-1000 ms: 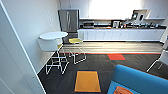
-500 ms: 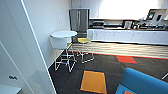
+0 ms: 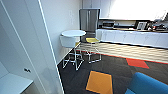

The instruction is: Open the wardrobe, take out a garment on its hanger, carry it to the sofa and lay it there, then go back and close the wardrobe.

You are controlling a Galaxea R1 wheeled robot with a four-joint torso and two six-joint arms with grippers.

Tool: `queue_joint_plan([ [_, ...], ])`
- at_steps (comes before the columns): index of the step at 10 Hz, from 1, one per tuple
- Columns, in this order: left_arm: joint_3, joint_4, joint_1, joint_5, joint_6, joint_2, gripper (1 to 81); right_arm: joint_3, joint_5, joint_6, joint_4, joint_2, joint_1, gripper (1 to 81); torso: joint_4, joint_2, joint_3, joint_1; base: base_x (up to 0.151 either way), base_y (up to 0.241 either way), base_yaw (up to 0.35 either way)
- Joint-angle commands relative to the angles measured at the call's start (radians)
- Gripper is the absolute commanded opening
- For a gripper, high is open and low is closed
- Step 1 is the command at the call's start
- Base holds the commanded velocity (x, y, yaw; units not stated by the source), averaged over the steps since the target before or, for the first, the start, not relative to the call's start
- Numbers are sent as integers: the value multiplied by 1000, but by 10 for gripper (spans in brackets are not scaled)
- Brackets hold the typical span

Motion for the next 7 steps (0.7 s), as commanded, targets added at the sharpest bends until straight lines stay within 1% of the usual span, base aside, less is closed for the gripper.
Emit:
queue_joint_plan([
  [1,-4,6,-43,43,6,-1,811,2,-42,-1,5,5,31,811,0,0,0,0,0,0,256],
  [7,-7,5,-43,43,7,-9,811,3,-42,-1,7,4,29,811,0,0,0,0,0,0,257],
])
